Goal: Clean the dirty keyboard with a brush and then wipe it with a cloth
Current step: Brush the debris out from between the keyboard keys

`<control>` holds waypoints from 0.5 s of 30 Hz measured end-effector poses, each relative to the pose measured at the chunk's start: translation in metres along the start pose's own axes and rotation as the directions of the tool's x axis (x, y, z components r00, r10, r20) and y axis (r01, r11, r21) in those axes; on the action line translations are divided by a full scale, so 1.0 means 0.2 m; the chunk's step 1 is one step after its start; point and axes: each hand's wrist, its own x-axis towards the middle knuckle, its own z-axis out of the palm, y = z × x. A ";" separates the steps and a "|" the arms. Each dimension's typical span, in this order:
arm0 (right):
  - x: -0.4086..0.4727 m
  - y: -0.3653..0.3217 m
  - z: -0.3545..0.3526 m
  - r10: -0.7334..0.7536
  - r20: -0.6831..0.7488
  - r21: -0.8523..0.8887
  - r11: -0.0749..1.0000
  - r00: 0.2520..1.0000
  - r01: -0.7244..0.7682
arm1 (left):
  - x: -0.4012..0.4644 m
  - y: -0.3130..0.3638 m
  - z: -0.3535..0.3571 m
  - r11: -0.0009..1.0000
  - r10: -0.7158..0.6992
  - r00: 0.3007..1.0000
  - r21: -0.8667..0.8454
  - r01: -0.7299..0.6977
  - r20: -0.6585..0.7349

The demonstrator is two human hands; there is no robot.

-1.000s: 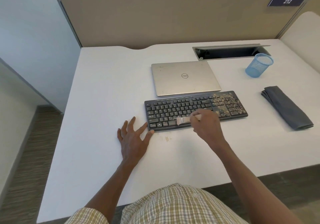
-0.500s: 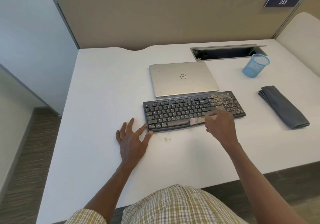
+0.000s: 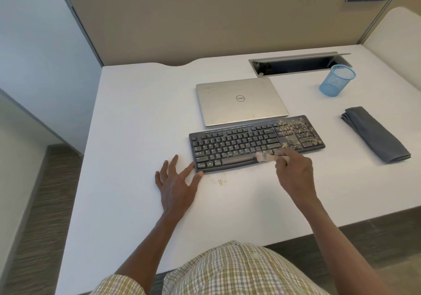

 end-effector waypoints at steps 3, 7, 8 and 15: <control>-0.07 -0.11 0.07 -0.180 0.143 0.129 0.978 0.973 0.162 | 0.00 0.00 0.00 1.000 0.001 1.000 0.000 -0.001 0.000; -0.13 -0.15 0.18 -0.247 0.271 0.174 0.963 0.930 0.205 | 0.00 -0.01 0.01 1.000 0.011 1.000 0.009 -0.011 -0.017; -0.12 -0.14 0.19 -0.229 0.265 0.156 0.969 0.937 0.193 | 0.00 -0.01 0.01 1.000 0.012 1.000 0.010 -0.011 -0.020; -0.03 -0.02 0.05 -0.053 0.061 -0.046 0.997 0.997 0.056 | 0.00 -0.01 0.02 1.000 0.009 1.000 0.002 -0.009 -0.024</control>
